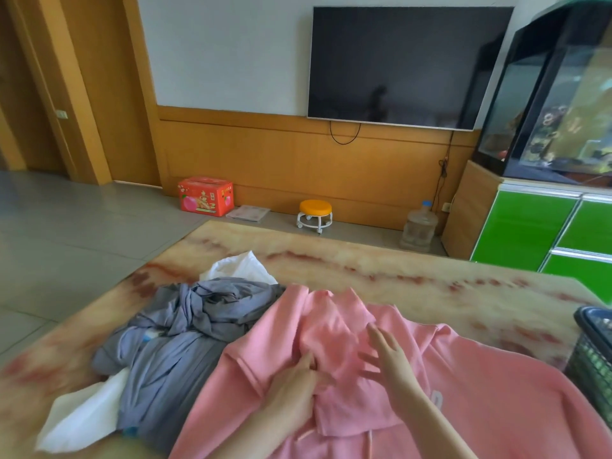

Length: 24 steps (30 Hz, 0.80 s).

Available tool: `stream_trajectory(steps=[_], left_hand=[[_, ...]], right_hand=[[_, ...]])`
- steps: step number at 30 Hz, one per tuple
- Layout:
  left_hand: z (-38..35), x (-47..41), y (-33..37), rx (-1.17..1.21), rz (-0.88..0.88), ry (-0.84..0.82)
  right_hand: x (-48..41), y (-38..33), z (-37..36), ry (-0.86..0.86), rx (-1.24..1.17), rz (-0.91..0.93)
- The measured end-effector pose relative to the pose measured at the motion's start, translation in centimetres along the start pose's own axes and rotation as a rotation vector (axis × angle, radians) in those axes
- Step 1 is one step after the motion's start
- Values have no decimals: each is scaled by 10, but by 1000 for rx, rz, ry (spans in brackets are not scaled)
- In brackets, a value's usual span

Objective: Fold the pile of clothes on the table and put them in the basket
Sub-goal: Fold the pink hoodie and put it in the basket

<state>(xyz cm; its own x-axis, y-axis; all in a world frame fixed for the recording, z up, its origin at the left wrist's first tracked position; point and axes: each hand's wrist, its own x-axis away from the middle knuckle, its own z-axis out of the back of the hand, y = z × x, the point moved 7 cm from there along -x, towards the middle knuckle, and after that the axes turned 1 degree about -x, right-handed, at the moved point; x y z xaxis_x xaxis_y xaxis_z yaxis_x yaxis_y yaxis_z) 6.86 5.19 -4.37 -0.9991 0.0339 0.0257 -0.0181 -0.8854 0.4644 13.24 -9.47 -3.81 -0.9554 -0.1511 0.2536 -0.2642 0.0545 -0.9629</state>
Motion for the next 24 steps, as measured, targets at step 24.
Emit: stream_trajectory(steps=[24], left_hand=[[-2, -3, 10, -93, -133, 55]], right_hand=[[35, 0, 167, 611, 442, 184]])
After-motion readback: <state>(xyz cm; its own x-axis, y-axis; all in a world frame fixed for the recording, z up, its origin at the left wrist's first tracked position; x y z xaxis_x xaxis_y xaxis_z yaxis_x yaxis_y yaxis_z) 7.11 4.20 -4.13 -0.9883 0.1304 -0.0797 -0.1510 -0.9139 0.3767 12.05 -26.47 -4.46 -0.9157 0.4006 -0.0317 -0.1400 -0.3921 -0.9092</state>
